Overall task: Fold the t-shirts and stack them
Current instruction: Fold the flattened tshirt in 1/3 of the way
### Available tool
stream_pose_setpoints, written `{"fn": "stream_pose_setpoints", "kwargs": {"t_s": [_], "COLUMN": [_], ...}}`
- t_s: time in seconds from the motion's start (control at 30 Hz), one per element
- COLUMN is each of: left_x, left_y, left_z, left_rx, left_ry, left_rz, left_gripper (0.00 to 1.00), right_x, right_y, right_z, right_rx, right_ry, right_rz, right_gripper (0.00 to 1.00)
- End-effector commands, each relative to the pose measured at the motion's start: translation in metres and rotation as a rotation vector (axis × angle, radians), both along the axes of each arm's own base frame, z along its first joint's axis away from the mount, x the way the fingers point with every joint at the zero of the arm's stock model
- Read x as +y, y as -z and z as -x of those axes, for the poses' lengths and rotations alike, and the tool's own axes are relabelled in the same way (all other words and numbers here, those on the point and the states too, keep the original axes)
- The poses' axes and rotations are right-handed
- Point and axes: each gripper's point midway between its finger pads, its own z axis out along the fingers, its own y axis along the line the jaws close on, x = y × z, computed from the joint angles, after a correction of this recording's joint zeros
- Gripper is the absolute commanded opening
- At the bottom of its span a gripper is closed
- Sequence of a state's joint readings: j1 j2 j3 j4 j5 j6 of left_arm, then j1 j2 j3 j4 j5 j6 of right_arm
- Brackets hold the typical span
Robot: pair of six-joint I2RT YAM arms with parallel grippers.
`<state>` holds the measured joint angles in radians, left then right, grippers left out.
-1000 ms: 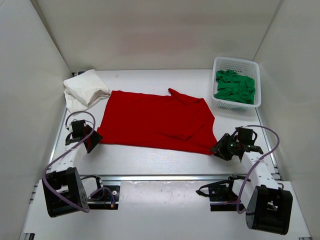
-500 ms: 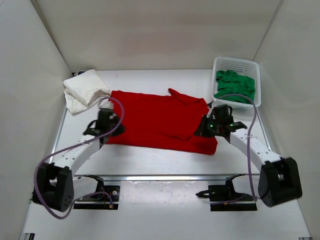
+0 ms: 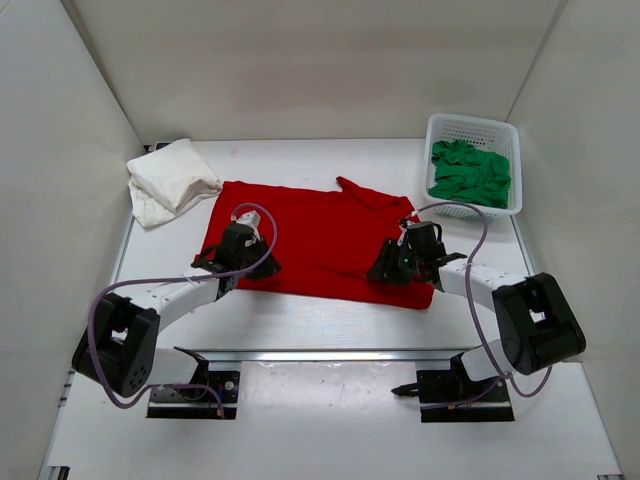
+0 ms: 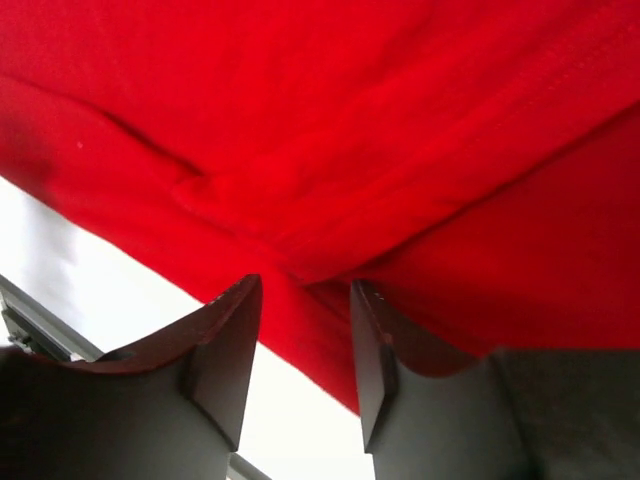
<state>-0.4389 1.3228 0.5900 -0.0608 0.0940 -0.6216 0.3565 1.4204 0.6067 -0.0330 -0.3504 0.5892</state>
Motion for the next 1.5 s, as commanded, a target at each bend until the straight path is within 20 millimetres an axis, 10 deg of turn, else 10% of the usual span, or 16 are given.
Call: {"fn": "stream_pose_setpoints", "kwargs": {"t_s": [0.0,0.23,0.47,0.63,0.83,0.97,1.13,1.47], "left_x": [-0.021,-0.012,-0.007,-0.007,-0.011,-0.018,-0.018,-0.007], "left_y": [-0.018,-0.009,-0.016,-0.022,-0.013,-0.013,-0.003,0.010], "left_z": [-0.005,-0.002,-0.007,-0.008,0.000,0.000,0.000,0.006], "left_rx": [-0.061,-0.029,-0.049,-0.069,-0.044,-0.044,-0.030,-0.004], "left_ry": [0.055,0.024,0.001,0.006,0.012,0.023,0.018,-0.012], "left_rz": [0.076,0.093,0.089,0.074,0.082,0.085,0.072,0.064], "left_gripper": [0.25,0.25,0.26,0.26,0.26,0.26,0.25,0.25], "right_x": [0.007,0.007,0.026,0.045,0.037,0.023,0.036,0.067], "right_y": [-0.009,-0.007,-0.020,-0.051,-0.068,-0.055,-0.030,-0.014], "right_z": [-0.016,-0.028,-0.087,-0.136,-0.112,-0.071,-0.045,-0.096], "right_rx": [-0.050,-0.034,-0.045,-0.113,-0.184,-0.185,-0.102,-0.091], "right_ry": [0.035,0.046,0.022,-0.009,-0.013,-0.006,-0.079,-0.134], "right_rz": [-0.079,-0.132,-0.198,-0.219,-0.137,-0.091,-0.105,-0.124], "right_gripper": [0.38,0.21,0.11,0.39,0.48,0.12,0.00,0.00]}}
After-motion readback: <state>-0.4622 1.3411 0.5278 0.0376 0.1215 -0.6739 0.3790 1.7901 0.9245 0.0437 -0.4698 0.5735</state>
